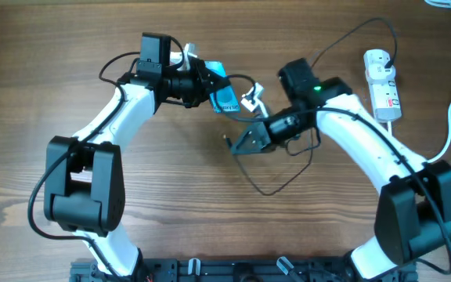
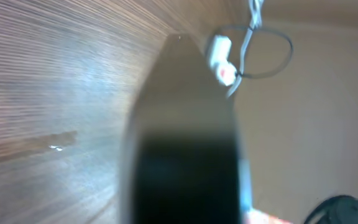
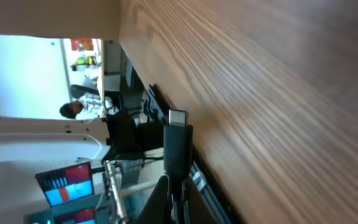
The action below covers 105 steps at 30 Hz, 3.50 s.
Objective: Plug charger to phone and switch on socket
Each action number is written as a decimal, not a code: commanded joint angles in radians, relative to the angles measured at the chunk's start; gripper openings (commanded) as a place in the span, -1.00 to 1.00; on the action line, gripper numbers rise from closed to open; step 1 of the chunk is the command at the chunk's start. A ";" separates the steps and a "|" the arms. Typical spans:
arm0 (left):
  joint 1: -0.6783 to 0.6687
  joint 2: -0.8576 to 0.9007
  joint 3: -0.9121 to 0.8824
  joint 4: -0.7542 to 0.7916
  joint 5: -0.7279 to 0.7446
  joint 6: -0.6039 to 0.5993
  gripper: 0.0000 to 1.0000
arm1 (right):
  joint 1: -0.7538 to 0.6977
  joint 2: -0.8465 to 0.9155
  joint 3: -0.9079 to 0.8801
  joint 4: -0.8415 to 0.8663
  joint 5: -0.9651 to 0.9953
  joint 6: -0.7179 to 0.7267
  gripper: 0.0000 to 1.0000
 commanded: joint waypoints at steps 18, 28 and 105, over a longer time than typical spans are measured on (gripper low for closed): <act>0.052 -0.003 0.008 -0.138 0.106 0.062 -0.92 | 0.008 -0.018 0.000 0.235 0.074 0.266 -0.91; 0.027 -0.003 0.008 -0.135 -0.011 0.071 -0.92 | 0.087 -0.019 0.058 0.099 0.388 0.233 -0.91; 0.152 -0.003 0.008 -0.245 -0.368 0.195 -0.92 | 0.248 0.068 0.069 0.236 0.827 0.115 0.11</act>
